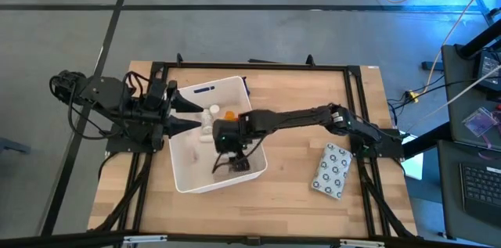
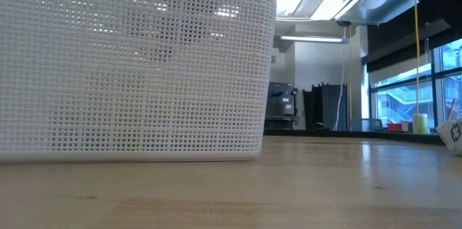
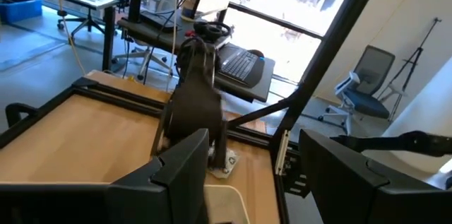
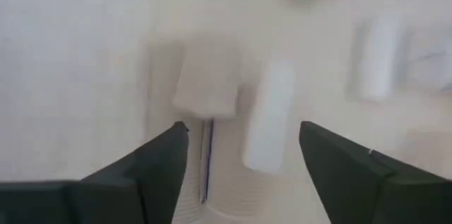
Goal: Pick & place medical supplies in basket/bin
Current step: Adjust the white bin
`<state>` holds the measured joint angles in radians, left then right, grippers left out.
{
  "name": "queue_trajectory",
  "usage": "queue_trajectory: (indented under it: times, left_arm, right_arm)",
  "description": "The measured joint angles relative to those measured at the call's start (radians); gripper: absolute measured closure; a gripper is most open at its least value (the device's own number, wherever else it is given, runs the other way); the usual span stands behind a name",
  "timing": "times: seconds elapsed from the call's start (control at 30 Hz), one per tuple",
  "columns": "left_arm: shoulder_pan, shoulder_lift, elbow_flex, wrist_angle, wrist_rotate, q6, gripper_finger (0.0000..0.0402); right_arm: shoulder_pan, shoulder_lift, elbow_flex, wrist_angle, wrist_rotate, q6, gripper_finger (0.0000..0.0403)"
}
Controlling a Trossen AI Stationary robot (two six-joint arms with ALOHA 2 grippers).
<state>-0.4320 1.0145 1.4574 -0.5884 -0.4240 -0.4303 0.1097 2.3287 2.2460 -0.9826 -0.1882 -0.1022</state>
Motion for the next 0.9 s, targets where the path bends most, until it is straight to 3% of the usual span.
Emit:
queue_trajectory:
  times: [0.1,0.23,0.37,0.63,0.7,0.9]
  left_arm:
    - [0.000,0.000,0.000,0.000,0.000,0.030,0.0187]
    - [0.000,0.009,0.000,0.011,-0.001,0.033,0.0187]
    - [0.000,0.029,0.000,0.059,0.000,0.060,0.0187]
    - [-0.004,0.136,0.000,0.214,0.026,0.144,0.0187]
    - [-0.004,0.182,0.001,0.257,0.025,0.174,0.0188]
    - [0.005,0.345,0.000,0.395,0.024,0.224,0.0211]
  right_arm:
    - [0.000,-0.005,0.113,-0.052,0.008,0.022,0.0126]
    - [0.010,-0.110,0.057,0.005,0.005,0.054,0.0125]
    - [0.036,-0.179,0.086,-0.065,0.004,0.121,0.0124]
    - [0.149,-0.344,0.099,-0.196,0.017,0.476,0.0124]
    - [0.199,-0.372,0.098,-0.239,0.071,0.560,0.0124]
    - [0.404,-0.420,0.098,-0.406,0.409,0.827,0.0124]
